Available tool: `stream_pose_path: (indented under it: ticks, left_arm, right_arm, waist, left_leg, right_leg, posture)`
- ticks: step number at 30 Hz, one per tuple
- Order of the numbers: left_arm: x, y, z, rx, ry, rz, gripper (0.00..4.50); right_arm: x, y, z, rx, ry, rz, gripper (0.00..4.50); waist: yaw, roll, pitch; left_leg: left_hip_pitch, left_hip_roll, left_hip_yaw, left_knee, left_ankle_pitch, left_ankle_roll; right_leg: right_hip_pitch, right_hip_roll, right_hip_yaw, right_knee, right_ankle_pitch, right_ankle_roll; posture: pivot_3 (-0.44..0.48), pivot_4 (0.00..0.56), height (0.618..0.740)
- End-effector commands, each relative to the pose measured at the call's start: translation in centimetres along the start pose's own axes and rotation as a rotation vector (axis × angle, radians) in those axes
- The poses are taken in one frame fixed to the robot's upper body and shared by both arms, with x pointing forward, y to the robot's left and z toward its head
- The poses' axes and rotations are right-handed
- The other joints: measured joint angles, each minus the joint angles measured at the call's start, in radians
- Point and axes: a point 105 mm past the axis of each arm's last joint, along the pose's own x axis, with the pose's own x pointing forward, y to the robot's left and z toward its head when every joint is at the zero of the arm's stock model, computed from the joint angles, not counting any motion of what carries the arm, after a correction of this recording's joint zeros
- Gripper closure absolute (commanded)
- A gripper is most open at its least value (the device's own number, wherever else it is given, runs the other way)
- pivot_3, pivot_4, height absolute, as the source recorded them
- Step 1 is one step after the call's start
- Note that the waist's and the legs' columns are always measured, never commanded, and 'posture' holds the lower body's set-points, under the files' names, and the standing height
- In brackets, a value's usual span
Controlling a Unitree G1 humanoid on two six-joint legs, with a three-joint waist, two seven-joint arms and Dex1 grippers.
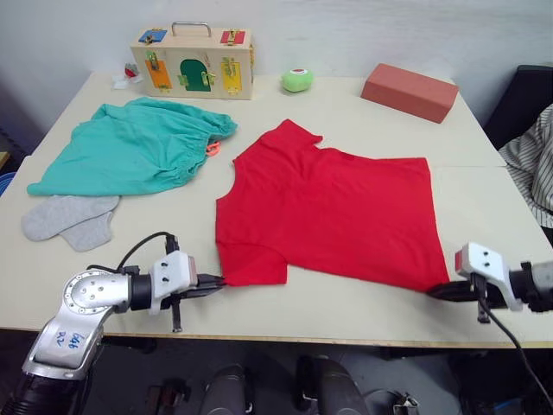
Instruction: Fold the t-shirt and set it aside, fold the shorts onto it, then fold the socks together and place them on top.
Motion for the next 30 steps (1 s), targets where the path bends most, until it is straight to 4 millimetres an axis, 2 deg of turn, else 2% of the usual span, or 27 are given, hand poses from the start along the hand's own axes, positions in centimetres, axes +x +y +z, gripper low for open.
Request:
stream_pose_path:
  ticks: [1,5,9,12,15,19,22,26,30]
  left_arm:
    - [-0.6,-0.4,0.4,0.025,0.021,-0.002,4.5]
    - [-2.0,-1.1,0.0,-0.003,0.061,-0.035,4.5]
    - [-2.7,-1.5,0.2,-0.016,0.067,-0.052,4.5]
    - [-2.9,-0.6,0.1,-0.002,0.053,-0.003,4.5]
    - [-3.2,-0.6,-0.2,-0.004,0.048,-0.001,4.5]
    - [-3.5,-0.8,-0.1,0.012,0.053,-0.004,4.5]
    - [-3.5,-1.1,-0.2,0.01,0.053,0.005,4.5]
    - [-3.3,-1.2,0.5,-0.044,0.0,0.063,4.5]
    - [-3.5,-1.9,0.5,-0.102,-0.007,0.083,4.5]
  right_arm:
    - [0.0,1.6,-0.9,0.024,0.025,0.001,4.48]
    - [-0.7,2.7,-1.8,0.045,0.035,-0.006,4.48]
    - [-1.1,2.9,-2.2,0.039,0.035,-0.024,4.48]
    - [-0.9,2.1,-1.3,0.004,-0.039,-0.083,4.48]
    - [-0.8,2.2,0.1,0.008,-0.155,-0.078,4.48]
    - [-1.0,2.6,0.3,-0.033,-0.177,-0.07,4.48]
    - [-0.9,1.9,0.4,-0.069,-0.184,-0.132,4.48]
    - [-1.1,2.2,0.6,-0.026,-0.198,-0.145,4.48]
    - [-1.5,2.7,0.5,-0.009,-0.169,-0.141,3.59]
  waist:
    - [0.0,0.0,0.0]
    - [-0.001,0.0,0.0]
    - [0.003,0.0,0.0]
    - [0.007,0.0,0.0]
    - [0.006,0.0,0.0]
    - [0.002,0.001,0.001]
    - [-0.002,0.001,0.001]
    - [-0.001,0.001,0.001]
    - [0.0,0.001,0.001]
  left_leg:
    - [0.0,0.0,0.0,0.0,0.0,0.001]
    - [0.0,0.001,0.0,0.0,0.0,0.002]
    - [0.0,0.001,0.0,0.0,-0.001,0.004]
    - [0.0,0.0,0.0,0.0,-0.002,0.005]
    - [0.0,0.001,0.001,0.0,-0.001,0.006]
    - [-0.001,0.001,0.002,0.0,-0.001,0.005]
    - [-0.001,0.001,0.002,0.0,-0.001,0.005]
    - [-0.001,0.001,0.002,0.0,-0.001,0.005]
    - [-0.001,0.001,0.002,0.0,-0.001,0.005]
  right_leg:
    - [0.0,0.0,0.0,0.0,0.0,0.0]
    - [0.0,0.001,0.0,-0.001,-0.001,-0.001]
    - [0.0,0.001,0.0,-0.002,-0.001,-0.001]
    - [0.0,0.001,0.0,-0.003,-0.001,-0.001]
    - [0.0,0.002,0.001,-0.002,-0.001,-0.001]
    - [-0.002,0.002,0.001,-0.001,-0.001,-0.001]
    - [-0.002,0.002,0.001,-0.001,-0.001,-0.001]
    - [-0.002,0.002,0.002,-0.001,-0.001,-0.001]
    - [-0.002,0.002,0.002,-0.001,-0.001,-0.001]
  posture:
    - [0.0,0.15,0.74]
    - [0.0,0.15,0.74]
    - [0.0,0.15,0.74]
    - [0.0,0.15,0.74]
    - [0.0,0.15,0.74]
    - [0.0,0.15,0.74]
    - [0.0,0.15,0.74]
    - [0.0,0.15,0.74]
    - [0.0,0.15,0.74]
